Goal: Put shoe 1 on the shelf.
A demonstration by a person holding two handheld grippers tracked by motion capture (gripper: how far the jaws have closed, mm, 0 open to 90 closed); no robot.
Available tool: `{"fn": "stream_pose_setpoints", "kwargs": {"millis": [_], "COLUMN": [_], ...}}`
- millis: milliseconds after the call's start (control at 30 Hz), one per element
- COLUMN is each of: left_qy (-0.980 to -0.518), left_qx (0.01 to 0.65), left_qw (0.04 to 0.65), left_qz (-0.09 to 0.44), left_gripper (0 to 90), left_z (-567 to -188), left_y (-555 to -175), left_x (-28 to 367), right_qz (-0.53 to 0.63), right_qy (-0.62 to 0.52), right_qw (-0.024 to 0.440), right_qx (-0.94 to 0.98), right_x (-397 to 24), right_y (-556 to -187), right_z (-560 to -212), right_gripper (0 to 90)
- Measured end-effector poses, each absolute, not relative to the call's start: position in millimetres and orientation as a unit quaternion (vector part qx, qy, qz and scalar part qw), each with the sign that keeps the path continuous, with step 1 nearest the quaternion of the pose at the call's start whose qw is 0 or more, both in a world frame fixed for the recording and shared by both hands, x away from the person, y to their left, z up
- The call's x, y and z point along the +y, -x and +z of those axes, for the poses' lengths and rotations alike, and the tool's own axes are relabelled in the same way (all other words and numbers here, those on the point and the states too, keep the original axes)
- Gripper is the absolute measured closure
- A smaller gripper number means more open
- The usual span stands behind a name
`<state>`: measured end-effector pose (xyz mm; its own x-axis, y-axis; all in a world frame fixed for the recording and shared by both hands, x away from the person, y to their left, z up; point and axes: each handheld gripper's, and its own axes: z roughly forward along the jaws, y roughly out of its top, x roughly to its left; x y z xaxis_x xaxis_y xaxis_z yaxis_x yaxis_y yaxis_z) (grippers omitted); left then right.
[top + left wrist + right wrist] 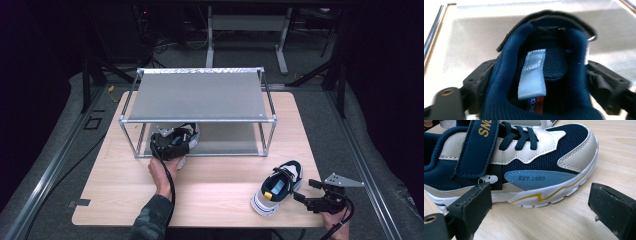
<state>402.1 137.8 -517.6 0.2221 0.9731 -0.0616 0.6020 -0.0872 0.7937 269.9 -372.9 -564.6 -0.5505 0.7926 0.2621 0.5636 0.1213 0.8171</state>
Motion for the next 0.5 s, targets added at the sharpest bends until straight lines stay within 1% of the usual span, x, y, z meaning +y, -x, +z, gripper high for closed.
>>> {"fn": "stream_pose_setpoints", "kwargs": {"millis": [67, 233, 500], "left_qy": [-0.688, -0.689, -0.688], "left_qx": [0.566, 0.551, 0.533], "left_qw": [0.375, 0.394, 0.421], "left_qz": [0.258, 0.259, 0.255], "left_gripper": [11.3, 9.0, 11.0], "left_z": [-513.6, -504.6, -495.7], "left_y": [-396.9, -380.4, -352.4], "left_x": [138.9, 145.9, 167.2], "right_qz": [0.478, 0.478, 0.475], "right_qy": [-0.458, -0.458, -0.459], "right_qw": [0.121, 0.121, 0.120], "right_qx": [0.739, 0.740, 0.741], "right_x": [-373.2, -373.1, -372.5], "right_y": [-269.8, -269.8, -270.2], "right_z": [-564.6, -564.6, -564.7], "right_gripper": [4.6, 4.6, 4.6]}}
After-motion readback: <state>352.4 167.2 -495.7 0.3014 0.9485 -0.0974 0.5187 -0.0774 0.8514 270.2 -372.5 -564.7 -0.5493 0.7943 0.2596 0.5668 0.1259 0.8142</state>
